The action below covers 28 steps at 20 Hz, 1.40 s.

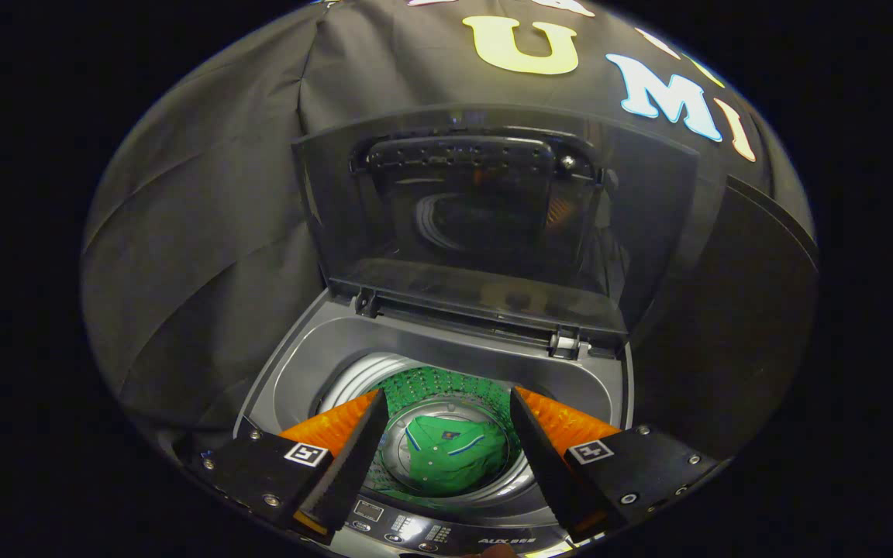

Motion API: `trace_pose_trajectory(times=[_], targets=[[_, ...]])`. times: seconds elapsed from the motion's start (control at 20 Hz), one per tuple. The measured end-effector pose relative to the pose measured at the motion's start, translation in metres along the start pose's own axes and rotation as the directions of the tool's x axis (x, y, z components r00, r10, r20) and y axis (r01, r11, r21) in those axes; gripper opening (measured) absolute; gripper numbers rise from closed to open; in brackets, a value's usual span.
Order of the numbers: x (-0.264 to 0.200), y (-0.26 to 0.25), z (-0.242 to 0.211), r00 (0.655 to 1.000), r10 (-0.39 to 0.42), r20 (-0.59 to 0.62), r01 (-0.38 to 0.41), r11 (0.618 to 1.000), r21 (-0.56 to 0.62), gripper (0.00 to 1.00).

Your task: Put the clothes into the washing machine and then close the washing machine lid.

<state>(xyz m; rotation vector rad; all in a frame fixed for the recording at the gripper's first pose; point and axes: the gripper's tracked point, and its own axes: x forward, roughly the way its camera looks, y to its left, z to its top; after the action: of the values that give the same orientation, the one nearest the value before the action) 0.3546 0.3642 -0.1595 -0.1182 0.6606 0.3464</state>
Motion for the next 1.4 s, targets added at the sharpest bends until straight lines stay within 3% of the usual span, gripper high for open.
trace_pose_trajectory(times=[0.2,0.6,0.95,1.4], targets=[[-0.023,0.001,0.035,0.992,0.003,0.125,0.001,1.0,-0.026,0.96],[-0.067,0.007,0.121,0.929,-0.001,0.369,0.023,0.998,-0.056,0.96],[-0.061,0.005,0.167,0.905,-0.051,0.422,0.052,0.999,0.009,0.97],[-0.036,0.001,0.215,0.902,-0.124,0.414,0.097,0.992,0.084,0.96]])
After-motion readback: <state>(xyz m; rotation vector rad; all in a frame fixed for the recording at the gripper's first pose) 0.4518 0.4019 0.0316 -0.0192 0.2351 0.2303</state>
